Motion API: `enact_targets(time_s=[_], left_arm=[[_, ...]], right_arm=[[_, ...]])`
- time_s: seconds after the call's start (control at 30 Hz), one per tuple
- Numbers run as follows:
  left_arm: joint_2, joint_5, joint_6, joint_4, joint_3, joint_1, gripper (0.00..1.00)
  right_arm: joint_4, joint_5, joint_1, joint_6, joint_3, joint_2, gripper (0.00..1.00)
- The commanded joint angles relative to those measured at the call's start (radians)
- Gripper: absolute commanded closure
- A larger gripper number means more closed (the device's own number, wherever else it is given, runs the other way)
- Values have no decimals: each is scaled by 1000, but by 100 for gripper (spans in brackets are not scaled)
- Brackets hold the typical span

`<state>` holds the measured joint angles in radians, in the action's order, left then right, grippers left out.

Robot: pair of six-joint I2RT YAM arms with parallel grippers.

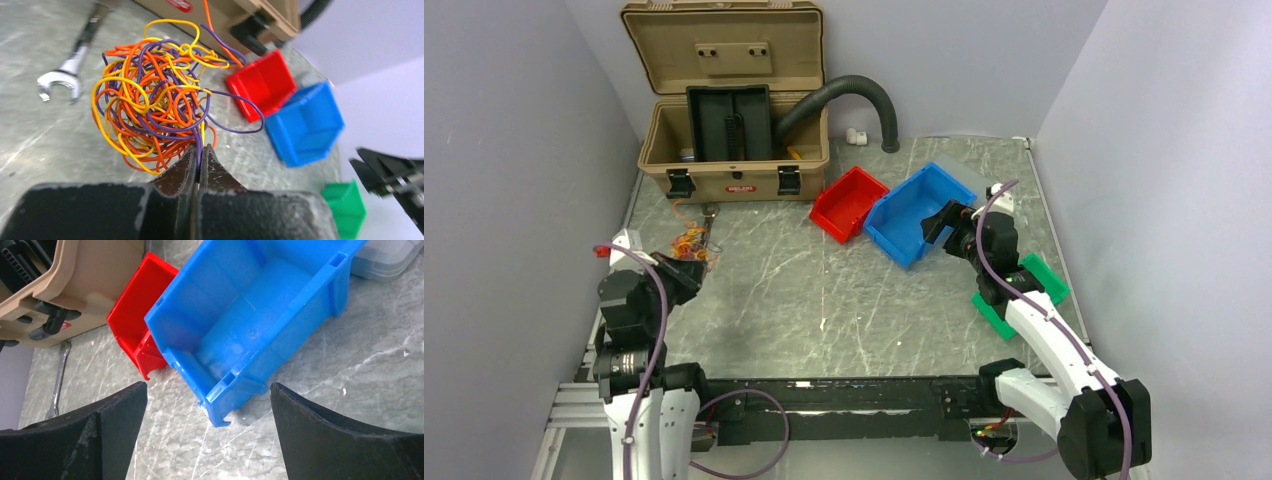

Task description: Untangle the cables

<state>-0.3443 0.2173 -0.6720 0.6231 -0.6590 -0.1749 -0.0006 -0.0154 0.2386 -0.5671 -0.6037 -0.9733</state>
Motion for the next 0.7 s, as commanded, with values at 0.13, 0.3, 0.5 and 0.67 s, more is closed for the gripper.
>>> enact_targets(time_s=[0.13,0.3,0.5,0.67], left_arm=[[-111,324,6,-293,-1,90,100],[-265,164,43,-385,-33,401,100],[-511,183,96,-596,-57,637,100],[-745,293,188,-742,-121,685,100]], right_arm=[[65,99,8,36,-39,-1,5],[73,154,19,53,-52,-23,5],[20,204,27,101,-82,-25,6],[31,282,28,116,-40,16,6]])
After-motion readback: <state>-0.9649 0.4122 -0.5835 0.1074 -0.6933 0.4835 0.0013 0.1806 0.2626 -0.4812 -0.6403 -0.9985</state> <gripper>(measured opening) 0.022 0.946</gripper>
